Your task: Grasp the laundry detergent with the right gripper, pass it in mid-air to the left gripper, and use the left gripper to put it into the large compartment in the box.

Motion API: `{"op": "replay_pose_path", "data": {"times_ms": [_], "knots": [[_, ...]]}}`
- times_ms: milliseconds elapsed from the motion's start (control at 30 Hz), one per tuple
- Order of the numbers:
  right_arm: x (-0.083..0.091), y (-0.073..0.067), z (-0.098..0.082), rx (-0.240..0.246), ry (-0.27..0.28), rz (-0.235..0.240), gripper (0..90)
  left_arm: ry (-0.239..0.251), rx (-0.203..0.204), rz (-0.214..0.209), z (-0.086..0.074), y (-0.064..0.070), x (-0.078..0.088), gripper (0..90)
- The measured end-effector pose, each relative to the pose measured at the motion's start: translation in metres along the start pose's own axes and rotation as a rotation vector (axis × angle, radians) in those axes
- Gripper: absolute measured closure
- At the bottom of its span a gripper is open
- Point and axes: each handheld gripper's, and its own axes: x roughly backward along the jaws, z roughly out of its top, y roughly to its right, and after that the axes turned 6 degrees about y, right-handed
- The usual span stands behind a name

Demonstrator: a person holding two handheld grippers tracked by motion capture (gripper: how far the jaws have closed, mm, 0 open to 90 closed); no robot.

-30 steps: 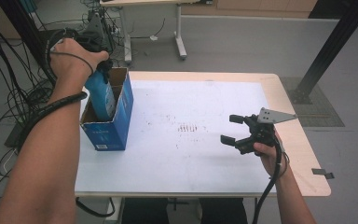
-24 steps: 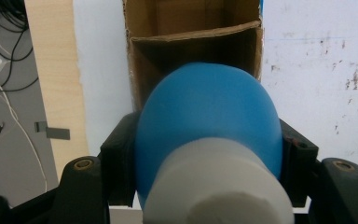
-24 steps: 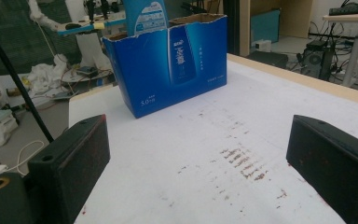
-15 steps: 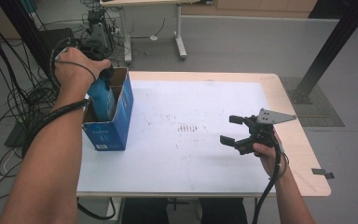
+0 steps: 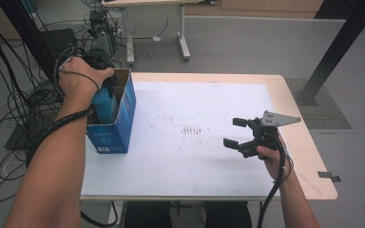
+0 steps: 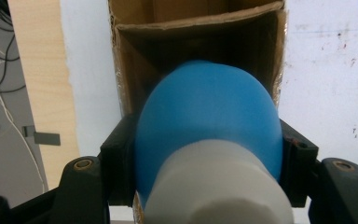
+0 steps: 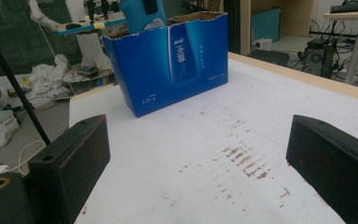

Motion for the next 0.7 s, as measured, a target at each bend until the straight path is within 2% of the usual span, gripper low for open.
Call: {"op": "replay_pose_path", "data": {"times_ms": [400,700], "knots": [[0.002,0.0,-0.001,-0.003,-0.004,-0.003,6.2,-0.024,-0.008,0.012,0.0,0.005,-0.022,37.8],[0.001,-0.001,-0.002,-0.006,-0.002,-0.004,6.2,-0.043,-0.007,0.006,0.0,0.004,-0.034,37.8]]}}
